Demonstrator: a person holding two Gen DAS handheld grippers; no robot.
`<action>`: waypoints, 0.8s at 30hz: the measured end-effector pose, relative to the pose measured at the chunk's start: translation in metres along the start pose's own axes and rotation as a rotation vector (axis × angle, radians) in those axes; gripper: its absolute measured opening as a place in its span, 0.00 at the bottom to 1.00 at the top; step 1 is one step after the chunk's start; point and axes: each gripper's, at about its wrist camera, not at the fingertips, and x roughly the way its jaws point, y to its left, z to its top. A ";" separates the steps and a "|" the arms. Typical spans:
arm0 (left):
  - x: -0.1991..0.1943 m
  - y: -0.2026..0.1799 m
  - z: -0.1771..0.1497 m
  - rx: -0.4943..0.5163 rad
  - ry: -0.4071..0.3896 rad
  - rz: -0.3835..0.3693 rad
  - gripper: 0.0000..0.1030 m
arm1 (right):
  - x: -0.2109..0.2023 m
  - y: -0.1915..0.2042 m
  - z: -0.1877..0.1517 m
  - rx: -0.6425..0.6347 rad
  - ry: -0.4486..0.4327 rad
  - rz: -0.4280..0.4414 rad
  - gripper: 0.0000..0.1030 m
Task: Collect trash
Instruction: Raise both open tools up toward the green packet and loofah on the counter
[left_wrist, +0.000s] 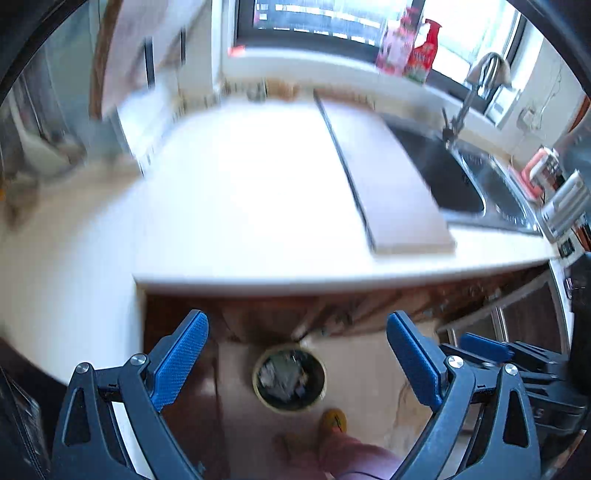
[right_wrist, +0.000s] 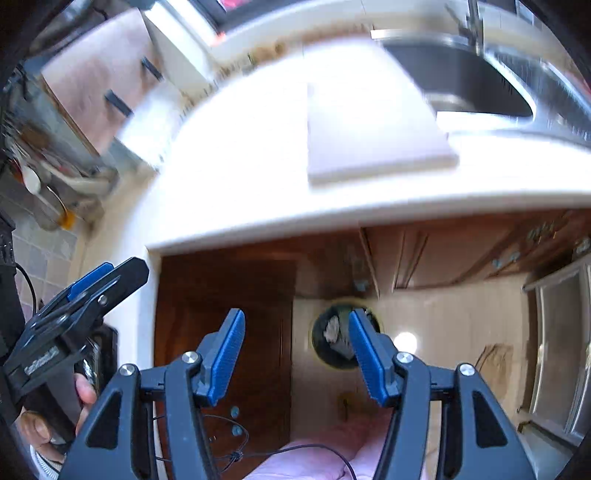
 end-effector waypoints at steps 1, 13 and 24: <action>-0.007 -0.002 0.011 0.004 -0.016 0.007 0.94 | -0.007 0.002 0.007 -0.003 -0.018 0.002 0.57; -0.058 -0.028 0.164 0.072 -0.196 0.096 0.94 | -0.108 0.038 0.160 -0.095 -0.224 0.070 0.57; 0.003 -0.026 0.310 -0.015 -0.177 0.152 0.94 | -0.096 0.060 0.331 -0.291 -0.224 0.094 0.58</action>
